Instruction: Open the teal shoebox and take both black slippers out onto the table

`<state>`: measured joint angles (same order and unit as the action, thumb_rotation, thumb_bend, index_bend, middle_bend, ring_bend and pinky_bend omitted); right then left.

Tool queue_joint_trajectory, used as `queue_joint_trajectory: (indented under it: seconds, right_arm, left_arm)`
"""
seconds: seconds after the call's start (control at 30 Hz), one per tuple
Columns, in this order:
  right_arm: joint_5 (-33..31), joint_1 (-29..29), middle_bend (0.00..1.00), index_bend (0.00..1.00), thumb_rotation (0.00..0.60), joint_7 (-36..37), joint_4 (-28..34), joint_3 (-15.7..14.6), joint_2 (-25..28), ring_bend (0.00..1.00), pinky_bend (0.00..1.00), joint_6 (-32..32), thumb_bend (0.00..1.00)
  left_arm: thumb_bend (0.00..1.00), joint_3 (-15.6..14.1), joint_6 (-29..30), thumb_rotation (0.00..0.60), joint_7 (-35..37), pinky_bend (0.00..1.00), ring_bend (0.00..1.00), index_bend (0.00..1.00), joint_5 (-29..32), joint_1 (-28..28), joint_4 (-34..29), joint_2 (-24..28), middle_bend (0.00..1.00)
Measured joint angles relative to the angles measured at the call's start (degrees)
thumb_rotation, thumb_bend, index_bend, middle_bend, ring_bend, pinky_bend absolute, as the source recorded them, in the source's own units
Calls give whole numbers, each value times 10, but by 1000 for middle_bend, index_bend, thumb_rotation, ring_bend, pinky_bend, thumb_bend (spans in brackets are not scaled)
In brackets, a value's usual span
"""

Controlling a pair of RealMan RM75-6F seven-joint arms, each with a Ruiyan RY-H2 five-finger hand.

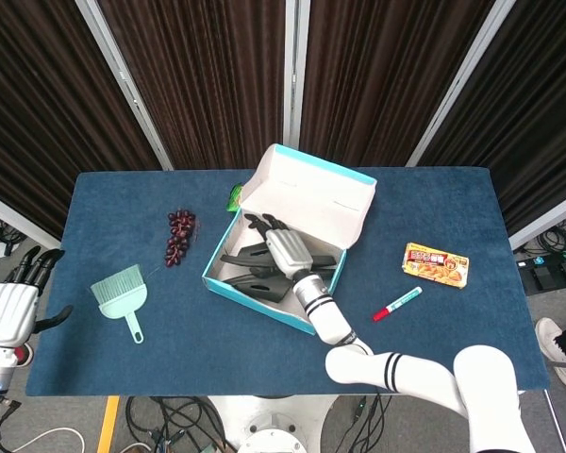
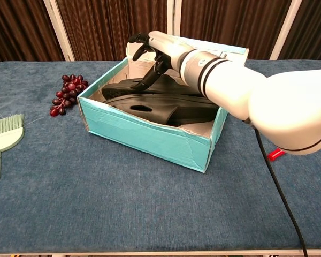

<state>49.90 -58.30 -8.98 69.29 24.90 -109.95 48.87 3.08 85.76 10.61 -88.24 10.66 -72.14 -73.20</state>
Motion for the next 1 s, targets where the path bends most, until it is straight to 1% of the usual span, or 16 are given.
queue_joint_trajectory:
  seconds: [0.33,0.53,0.83,0.93,1.0]
  right_arm:
    - [-12,-23,190,77,600,-14,-39,6,-23,34,105,-7,125]
    - [-17,-33,188,77,600,-20,-61,4,-40,34,104,-13,124]
    - [-21,-41,193,76,600,-32,-84,2,-50,34,104,-19,139]
    - [-23,-44,205,84,600,-35,-93,3,-54,45,116,-20,151]
    - [-23,-46,220,109,600,-38,-99,3,-56,64,141,-20,155]
  left_arm:
    - [188,4,9,600,21,282,31,92,5,-7,16,0,120]
    - [188,5,11,600,32,282,31,93,7,-10,24,1,120]
    - [189,6,10,600,39,282,32,92,8,-10,34,-4,120]
    - [189,6,8,600,40,282,32,92,8,-9,35,-5,120]
    - [189,6,7,600,40,282,32,92,8,-8,37,-6,120]
